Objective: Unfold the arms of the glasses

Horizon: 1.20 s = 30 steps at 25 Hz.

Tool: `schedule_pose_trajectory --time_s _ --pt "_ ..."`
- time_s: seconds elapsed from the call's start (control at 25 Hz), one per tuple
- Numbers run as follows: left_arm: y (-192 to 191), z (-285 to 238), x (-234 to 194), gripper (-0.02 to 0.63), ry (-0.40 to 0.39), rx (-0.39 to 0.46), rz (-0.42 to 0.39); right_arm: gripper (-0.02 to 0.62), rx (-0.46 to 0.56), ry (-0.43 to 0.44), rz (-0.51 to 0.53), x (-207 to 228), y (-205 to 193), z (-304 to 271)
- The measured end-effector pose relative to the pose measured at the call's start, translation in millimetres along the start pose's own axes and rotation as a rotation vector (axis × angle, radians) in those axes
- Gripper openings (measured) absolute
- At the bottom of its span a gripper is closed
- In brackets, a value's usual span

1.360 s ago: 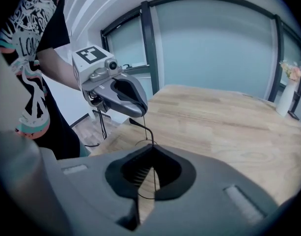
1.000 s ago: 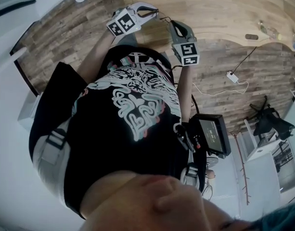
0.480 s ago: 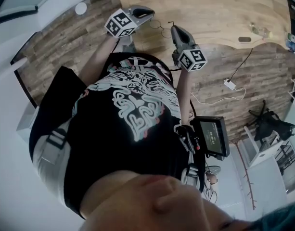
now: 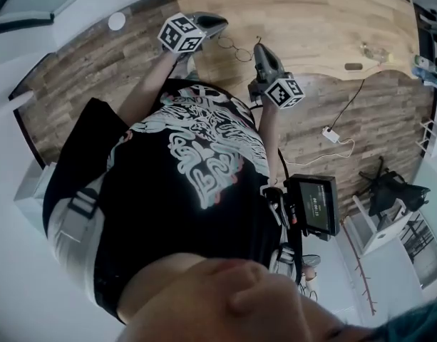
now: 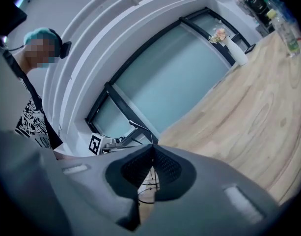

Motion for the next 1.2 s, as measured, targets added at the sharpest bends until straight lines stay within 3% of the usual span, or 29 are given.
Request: schedule_pose_trajectory --time_s 0.24,1.2 --pt "5.5 1.4 -4.4 -0.002 0.007 0.018 0.048 0.002 0.021 0.027 -0.042 0.7 2.7 0.1" --pt "2.1 -3.5 -8.4 0.000 0.002 -0.008 0.052 0.002 0.015 -0.004 -0.041 7.9 -3.9 1.4"
Point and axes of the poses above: the fingertips, and each gripper's own axes: z backward along the fingers, x to its right, y out of its top, the point moved 3 cm from there along z, backward along the fingers, and after that the axes turned 9 degrees about -y, right-handed, at the moved point
